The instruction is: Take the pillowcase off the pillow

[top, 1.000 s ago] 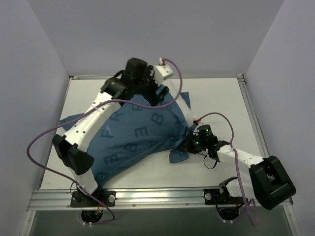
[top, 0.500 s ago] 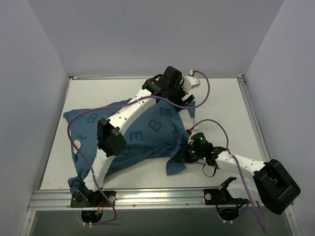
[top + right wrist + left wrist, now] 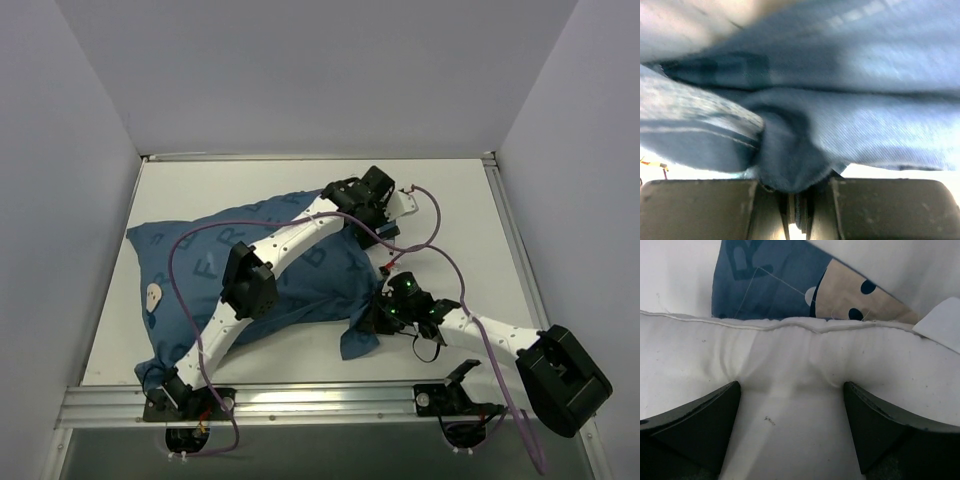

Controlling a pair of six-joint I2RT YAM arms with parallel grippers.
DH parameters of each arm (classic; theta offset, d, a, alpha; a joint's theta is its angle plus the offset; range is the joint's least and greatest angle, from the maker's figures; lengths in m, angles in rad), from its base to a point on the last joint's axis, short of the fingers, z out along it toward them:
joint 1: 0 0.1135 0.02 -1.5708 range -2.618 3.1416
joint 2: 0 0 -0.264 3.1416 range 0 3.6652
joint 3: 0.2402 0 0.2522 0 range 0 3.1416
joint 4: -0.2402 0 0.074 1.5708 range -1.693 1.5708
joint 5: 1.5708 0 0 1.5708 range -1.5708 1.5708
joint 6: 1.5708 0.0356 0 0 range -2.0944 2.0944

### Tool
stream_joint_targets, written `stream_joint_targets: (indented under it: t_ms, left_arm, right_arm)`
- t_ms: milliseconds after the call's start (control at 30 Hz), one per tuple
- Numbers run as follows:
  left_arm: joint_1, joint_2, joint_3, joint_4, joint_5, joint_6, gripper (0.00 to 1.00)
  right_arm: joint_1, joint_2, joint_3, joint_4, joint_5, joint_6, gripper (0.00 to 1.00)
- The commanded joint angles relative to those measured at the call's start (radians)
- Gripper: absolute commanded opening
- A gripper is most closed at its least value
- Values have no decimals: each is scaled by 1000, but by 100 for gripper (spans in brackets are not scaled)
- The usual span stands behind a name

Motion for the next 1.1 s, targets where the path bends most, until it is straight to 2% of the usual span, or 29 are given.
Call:
stream_joint_targets:
  t_ms: [0,67,100,133,167,200,233,367,500,567,700,900,1000,1067]
  left_arm:
    - [18,8,-68,-111,-182,52,94]
    - [32,16,-73,-145,-178,49,94]
    - [39,16,-76,-154,-147,49,98]
    - [49,10,-84,-162,-133,51,84]
    - [50,2,-117,-164,-121,52,62]
    - [52,-24,-139,-156,-110,52,30]
    - [53,-39,-159,-150,-99,54,3]
    - [96,-179,-260,-44,-69,8,2]
    - [165,-431,-393,78,-7,-10,2]
    - [188,-511,-438,128,2,2,2]
    - [243,-695,-502,142,40,8,2]
    - [317,-863,-512,117,178,-23,2]
    - [404,-913,-490,102,207,-26,2]
    - [504,-941,-502,119,212,-12,2]
  right_arm:
    - [9,-7,22,-44,21,-18,0]
    - [9,-20,34,-55,35,-21,0]
    - [9,-28,36,-67,43,-21,0]
    - [7,-39,45,-81,70,-21,0]
    - [6,-60,48,-92,86,-20,0]
    - [3,-73,53,-113,102,-20,0]
    - [0,-86,56,-126,118,-18,0]
    - [-77,-160,54,-179,138,-20,0]
    - [-280,-214,42,-192,65,-63,0]
    - [-328,-218,46,-196,49,-72,0]
    - [-396,-189,54,-195,0,-92,0]
    - [-454,-145,36,-138,-52,-93,0]
    - [-502,-125,28,-127,-89,-95,0]
    - [-535,-126,20,-124,-117,-93,0]
